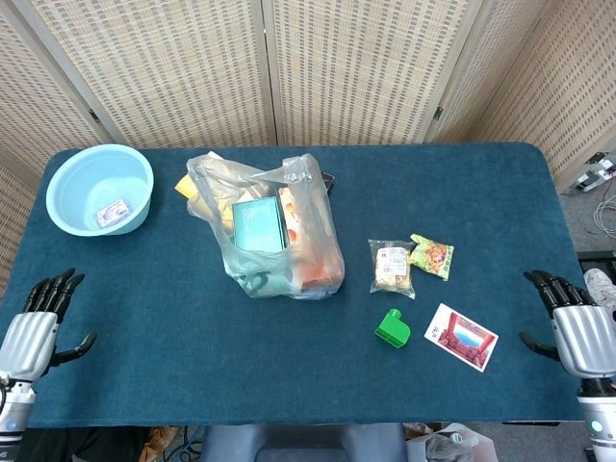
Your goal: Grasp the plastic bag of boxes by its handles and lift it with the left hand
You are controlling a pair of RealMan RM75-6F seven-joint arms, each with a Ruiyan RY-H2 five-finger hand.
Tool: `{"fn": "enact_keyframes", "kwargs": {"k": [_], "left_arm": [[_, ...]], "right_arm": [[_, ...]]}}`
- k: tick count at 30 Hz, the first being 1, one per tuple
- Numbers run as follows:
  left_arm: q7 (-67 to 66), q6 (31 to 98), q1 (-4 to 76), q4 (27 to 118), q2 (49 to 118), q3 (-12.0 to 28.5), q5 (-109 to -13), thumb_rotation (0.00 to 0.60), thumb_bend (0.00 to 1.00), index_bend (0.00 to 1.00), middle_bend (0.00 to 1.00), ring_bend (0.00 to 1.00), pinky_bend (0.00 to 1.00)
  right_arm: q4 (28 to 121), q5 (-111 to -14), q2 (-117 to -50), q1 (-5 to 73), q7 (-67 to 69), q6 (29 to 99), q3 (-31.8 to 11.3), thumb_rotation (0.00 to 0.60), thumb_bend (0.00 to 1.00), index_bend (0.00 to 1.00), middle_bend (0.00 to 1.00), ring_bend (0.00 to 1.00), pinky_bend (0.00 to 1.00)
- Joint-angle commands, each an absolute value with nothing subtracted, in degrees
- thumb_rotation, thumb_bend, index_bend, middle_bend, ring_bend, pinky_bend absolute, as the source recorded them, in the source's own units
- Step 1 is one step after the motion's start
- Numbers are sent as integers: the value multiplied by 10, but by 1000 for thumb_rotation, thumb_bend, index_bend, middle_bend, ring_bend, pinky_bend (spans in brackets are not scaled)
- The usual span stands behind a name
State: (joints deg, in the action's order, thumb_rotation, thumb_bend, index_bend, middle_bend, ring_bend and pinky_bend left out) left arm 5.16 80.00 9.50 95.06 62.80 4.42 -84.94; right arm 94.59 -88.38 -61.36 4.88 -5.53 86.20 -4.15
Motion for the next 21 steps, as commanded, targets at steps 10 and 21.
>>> {"fn": "enact_keyframes", "kwargs": {"k": [10,21], "left_arm": [[412,659,209,1010,530,102,-854,600,222,36,21,104,43],[704,536,312,1006,490,158,-836,361,213,99,41,119,80]], "right_arm": [[1026,-953,-552,124,-66,827,-76,600,68,177,196,195,330],[1095,-936,-514,203,-86,780,-145,600,68,174,194,195,330]]}}
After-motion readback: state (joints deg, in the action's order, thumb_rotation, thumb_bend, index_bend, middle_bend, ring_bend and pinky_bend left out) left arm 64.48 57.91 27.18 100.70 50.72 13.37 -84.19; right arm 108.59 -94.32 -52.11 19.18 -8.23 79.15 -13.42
